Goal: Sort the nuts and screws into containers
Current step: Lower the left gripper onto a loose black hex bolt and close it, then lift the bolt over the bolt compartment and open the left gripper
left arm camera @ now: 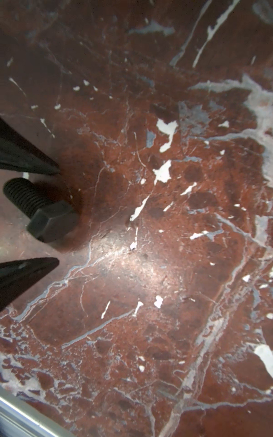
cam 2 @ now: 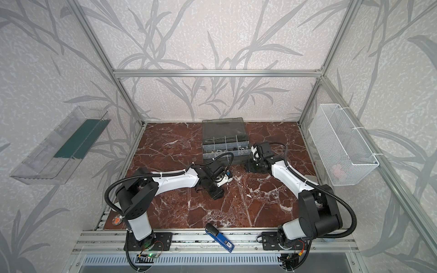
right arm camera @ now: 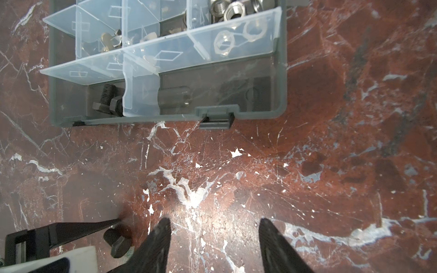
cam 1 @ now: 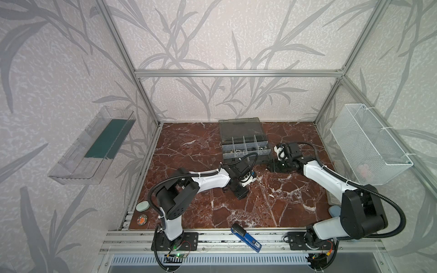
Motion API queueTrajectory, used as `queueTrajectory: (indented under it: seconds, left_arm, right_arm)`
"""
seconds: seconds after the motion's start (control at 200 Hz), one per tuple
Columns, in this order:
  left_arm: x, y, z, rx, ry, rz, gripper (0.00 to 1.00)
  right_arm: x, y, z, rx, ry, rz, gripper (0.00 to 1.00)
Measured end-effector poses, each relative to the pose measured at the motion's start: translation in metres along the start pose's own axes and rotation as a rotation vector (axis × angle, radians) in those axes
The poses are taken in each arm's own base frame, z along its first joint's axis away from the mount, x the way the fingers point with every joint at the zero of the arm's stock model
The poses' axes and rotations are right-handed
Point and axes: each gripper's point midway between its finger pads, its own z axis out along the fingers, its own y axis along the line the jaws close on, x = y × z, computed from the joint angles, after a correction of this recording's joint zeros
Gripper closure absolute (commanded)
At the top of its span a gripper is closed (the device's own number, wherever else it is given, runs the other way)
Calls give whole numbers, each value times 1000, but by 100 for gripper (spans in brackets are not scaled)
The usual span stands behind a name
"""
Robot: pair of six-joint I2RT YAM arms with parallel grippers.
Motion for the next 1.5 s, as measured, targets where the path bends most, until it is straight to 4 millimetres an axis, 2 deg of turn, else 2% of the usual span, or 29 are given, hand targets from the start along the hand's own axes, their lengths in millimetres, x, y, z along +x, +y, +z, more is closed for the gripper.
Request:
queueTrajectory:
  seconds: [0.14,0.495,0.785,0.95,1.28,1.39,1.45,1.5]
  left_arm:
    - [-1,1,1,-11,10,2,56]
    - [-8,0,5,-11,11,9,66]
    - [-9,-1,6,-13,11,15,67]
    - [-8,-2,6,-16,15,19,71]
    - [-8,-6,6,-11,15,23,84]
    - [-8,-6,6,-10,14,20,92]
    - [-8,-6,6,-10,14,15,100]
    - [-8,-6,6,-10,13,9,100]
  right_arm:
    - [-1,0,0,-1,-3,-1,39]
    - [-2,-3,0,3,-7,7,39]
    - [-1,-4,0,4,-7,9,39]
    - [1,-5,1,6,-2,11,39]
    - [1,-5,1,6,-3,11,39]
    - [1,-6,1,7,-3,12,39]
    - [1,-6,1,7,-4,13,39]
    - [0,-7,1,8,-5,14,39]
